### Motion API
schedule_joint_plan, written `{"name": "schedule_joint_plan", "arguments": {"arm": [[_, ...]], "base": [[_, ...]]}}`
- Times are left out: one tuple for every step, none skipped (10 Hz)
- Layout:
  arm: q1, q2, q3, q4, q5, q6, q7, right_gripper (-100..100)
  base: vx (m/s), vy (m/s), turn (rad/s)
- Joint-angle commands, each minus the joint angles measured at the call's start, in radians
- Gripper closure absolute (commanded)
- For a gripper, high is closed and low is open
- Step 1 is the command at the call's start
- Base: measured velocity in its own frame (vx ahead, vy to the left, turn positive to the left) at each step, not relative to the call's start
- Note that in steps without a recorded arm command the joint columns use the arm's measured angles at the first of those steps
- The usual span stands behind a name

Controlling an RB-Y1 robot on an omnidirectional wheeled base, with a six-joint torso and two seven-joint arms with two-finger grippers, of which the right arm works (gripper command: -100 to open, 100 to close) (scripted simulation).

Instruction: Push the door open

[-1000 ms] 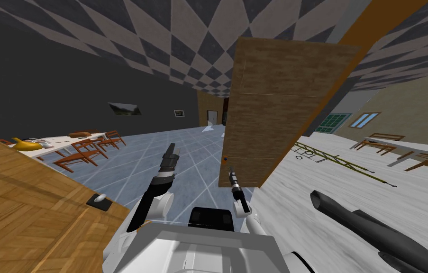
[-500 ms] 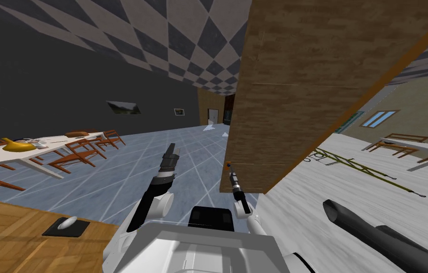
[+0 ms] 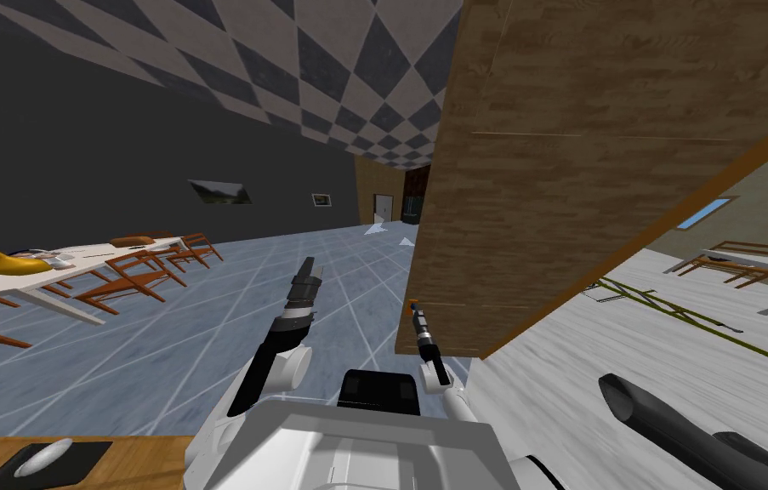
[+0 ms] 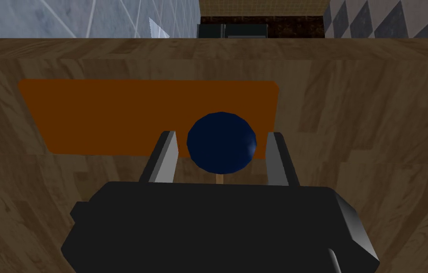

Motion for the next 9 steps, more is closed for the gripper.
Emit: {"name": "schedule_joint_plan", "arguments": {"arm": [[0.000, 0.000, 0.000, 0.000, 0.000, 0.002, 0.000, 100], [0.000, 0.000, 0.000, 0.000, 0.000, 0.002, 0.000, 100], [0.000, 0.000, 0.000, 0.000, 0.000, 0.002, 0.000, 100], [0.000, 0.000, 0.000, 0.000, 0.000, 0.002, 0.000, 100], [0.000, 0.000, 0.000, 0.000, 0.000, 0.002, 0.000, 100], [-0.001, -0.003, -0.015, 0.005, -0.006, 0.006, 0.005, 100], [-0.002, -0.004, -0.020, 0.006, -0.009, 0.007, 0.007, 100], [-0.005, -0.005, -0.031, 0.008, -0.014, 0.009, 0.010, 100], [-0.008, -0.006, -0.044, 0.011, -0.019, 0.011, 0.014, 100]], "base": [[-0.039, 0.002, 0.007], [-0.026, 0.000, 0.002], [-0.015, 0.000, -0.003], [-0.008, 0.000, -0.002], [0.000, 0.000, 0.000], [0.104, 0.046, -0.046], [0.169, 0.084, -0.047], [0.172, 0.096, -0.058], [0.153, 0.094, -0.061]]}}
